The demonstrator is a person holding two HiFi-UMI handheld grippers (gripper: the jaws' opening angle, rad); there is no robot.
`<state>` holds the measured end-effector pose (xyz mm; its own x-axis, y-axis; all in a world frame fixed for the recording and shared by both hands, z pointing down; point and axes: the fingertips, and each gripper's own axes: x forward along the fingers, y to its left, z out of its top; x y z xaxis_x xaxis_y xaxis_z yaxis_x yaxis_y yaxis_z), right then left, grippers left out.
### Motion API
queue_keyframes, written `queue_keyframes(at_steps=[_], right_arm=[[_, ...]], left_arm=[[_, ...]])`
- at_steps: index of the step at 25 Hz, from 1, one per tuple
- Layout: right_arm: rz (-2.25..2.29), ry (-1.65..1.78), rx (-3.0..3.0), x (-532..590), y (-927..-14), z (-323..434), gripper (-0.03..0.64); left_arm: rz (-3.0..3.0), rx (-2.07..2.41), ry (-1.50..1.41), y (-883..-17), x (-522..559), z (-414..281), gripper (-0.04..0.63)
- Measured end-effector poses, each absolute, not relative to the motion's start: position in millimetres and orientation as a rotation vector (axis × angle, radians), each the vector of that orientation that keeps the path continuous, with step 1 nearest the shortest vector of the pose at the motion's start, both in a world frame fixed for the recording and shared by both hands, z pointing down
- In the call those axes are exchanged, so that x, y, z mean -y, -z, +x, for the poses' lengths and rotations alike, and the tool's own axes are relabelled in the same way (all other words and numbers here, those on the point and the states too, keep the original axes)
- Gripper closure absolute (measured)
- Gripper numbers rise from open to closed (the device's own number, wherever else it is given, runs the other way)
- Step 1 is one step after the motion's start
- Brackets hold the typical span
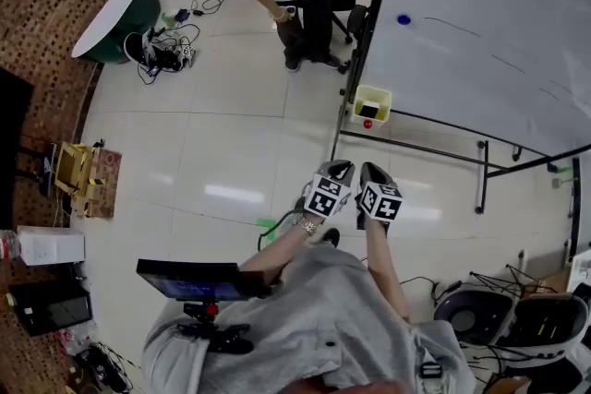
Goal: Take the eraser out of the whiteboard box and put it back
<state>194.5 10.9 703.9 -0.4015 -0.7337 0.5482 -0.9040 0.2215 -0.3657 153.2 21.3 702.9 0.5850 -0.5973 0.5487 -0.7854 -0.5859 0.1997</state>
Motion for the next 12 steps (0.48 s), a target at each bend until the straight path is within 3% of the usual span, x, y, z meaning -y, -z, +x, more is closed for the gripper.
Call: queue_keyframes(at_steps=[12], right_arm=[[1.543,-0.796,2.282,5.3,-666.4,180.9,0.618]], left_arm=[[2.397,1.191,-0.469,-662.0,9.6,123.8,0.572]])
